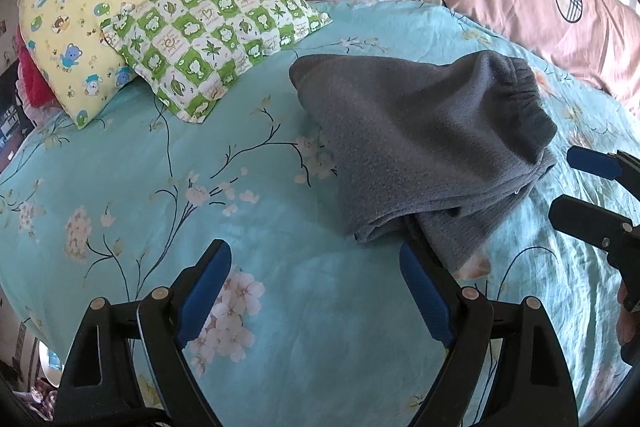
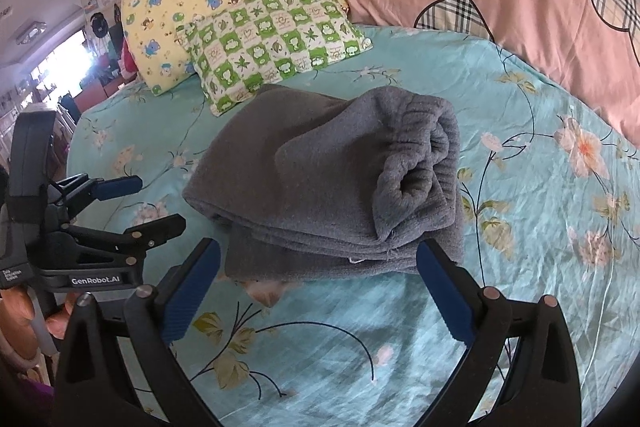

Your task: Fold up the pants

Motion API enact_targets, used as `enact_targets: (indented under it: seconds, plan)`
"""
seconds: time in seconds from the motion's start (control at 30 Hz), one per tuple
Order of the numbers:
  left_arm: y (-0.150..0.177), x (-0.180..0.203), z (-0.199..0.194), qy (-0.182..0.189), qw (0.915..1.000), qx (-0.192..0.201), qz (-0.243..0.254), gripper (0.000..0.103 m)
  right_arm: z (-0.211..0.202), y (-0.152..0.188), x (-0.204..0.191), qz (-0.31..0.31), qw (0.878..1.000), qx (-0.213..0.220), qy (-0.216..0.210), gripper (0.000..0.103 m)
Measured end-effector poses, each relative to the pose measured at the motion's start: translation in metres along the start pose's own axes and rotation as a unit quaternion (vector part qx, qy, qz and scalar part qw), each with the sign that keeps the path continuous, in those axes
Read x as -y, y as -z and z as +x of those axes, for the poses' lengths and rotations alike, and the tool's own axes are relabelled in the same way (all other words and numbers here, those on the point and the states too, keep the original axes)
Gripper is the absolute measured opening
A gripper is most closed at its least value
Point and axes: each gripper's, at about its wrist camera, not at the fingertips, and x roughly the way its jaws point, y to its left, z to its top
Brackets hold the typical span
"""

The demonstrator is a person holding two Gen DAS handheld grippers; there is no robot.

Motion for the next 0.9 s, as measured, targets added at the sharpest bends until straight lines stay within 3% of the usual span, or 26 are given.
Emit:
enact_targets:
  seconds: [0.9]
  plan:
    - [0.003,0.004,0.018,0.01,0.9999,-0.007,0.006,0.087,0.014,0.011,-0.001,-0.017,0.999,-0.015,0.037,0.1]
